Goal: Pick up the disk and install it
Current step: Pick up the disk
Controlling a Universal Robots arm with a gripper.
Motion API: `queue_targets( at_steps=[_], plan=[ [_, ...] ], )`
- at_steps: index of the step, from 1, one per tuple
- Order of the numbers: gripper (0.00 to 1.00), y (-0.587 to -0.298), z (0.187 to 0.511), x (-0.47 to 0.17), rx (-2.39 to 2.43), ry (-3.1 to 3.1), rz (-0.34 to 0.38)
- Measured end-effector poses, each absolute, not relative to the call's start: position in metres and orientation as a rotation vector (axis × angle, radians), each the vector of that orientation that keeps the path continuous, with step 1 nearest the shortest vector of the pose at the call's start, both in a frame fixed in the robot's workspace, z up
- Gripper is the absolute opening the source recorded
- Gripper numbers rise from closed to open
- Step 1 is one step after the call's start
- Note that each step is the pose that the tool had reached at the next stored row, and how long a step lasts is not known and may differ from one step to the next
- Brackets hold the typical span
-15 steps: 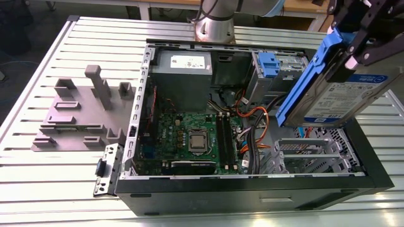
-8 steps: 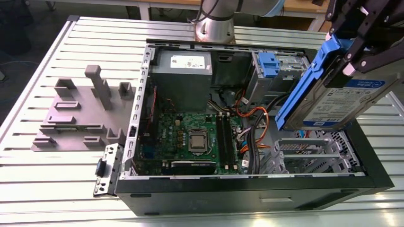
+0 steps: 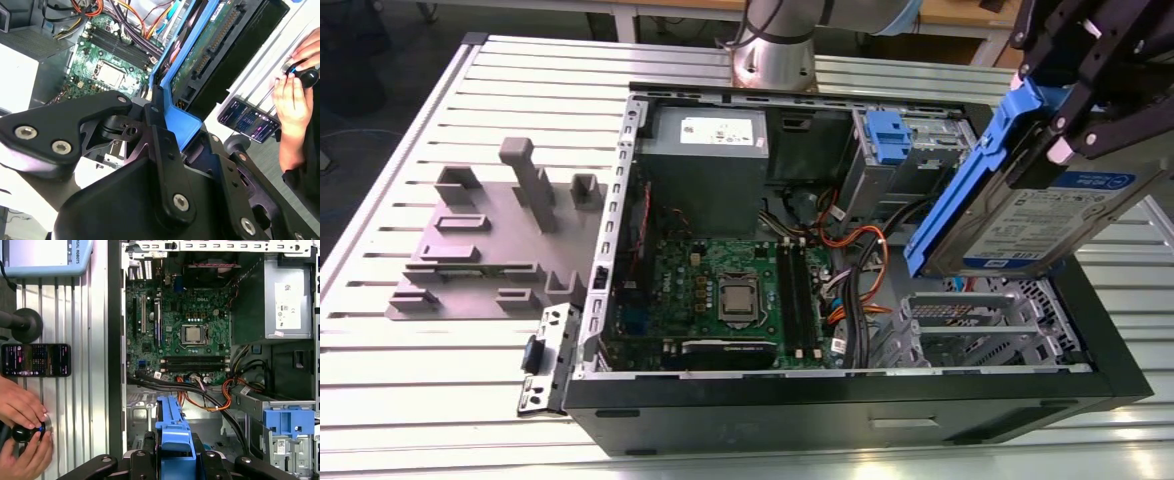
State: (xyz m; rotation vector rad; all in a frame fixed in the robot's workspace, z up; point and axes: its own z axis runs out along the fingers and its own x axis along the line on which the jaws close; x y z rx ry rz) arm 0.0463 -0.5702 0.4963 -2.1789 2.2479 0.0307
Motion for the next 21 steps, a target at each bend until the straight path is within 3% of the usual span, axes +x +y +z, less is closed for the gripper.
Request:
queue_targets(
  at_steps=[21],
  plan=[
    [0.36,-0.577,0.476,0.057,-2.185,2.223,0.051]
  ],
)
